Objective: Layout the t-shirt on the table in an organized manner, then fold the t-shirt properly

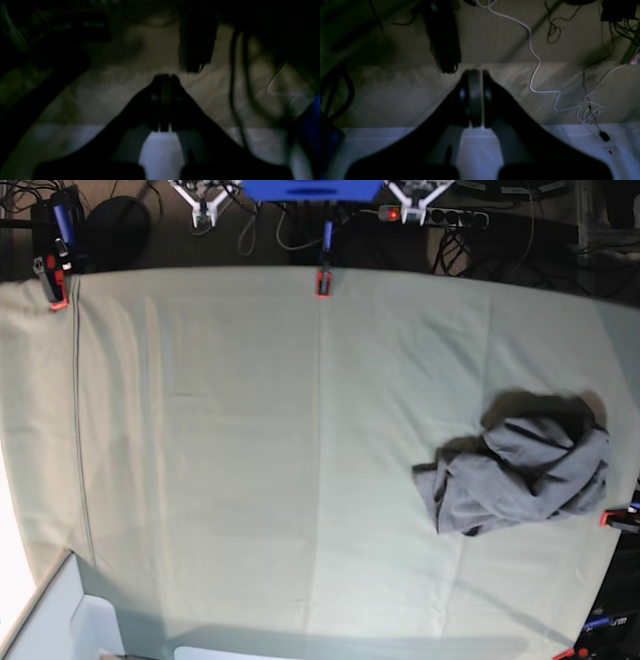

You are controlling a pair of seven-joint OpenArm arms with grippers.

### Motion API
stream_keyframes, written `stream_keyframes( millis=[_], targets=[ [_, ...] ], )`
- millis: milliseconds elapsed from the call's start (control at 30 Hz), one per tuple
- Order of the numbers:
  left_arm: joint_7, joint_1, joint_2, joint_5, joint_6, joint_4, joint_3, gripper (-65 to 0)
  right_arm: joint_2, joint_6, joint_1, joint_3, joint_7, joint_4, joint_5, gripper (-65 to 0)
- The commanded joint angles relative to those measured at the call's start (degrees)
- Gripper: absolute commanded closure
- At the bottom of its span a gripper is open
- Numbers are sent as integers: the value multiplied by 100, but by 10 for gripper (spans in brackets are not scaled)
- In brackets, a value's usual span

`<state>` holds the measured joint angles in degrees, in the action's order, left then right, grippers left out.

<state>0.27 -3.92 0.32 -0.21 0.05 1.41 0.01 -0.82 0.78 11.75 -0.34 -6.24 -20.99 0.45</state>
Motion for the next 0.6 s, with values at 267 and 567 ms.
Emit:
stream_keyframes(
  millis=[267, 567],
  targets=[
    [21, -2241, -581, -687, 17, 3758, -5, 0, -169, -108, 2126, -6, 22, -3602, 4, 0],
    [21, -4148, -1328, -1575, 17, 7872, 3, 0, -256, -108, 3278, 47, -690, -6476, 4, 0]
  ],
)
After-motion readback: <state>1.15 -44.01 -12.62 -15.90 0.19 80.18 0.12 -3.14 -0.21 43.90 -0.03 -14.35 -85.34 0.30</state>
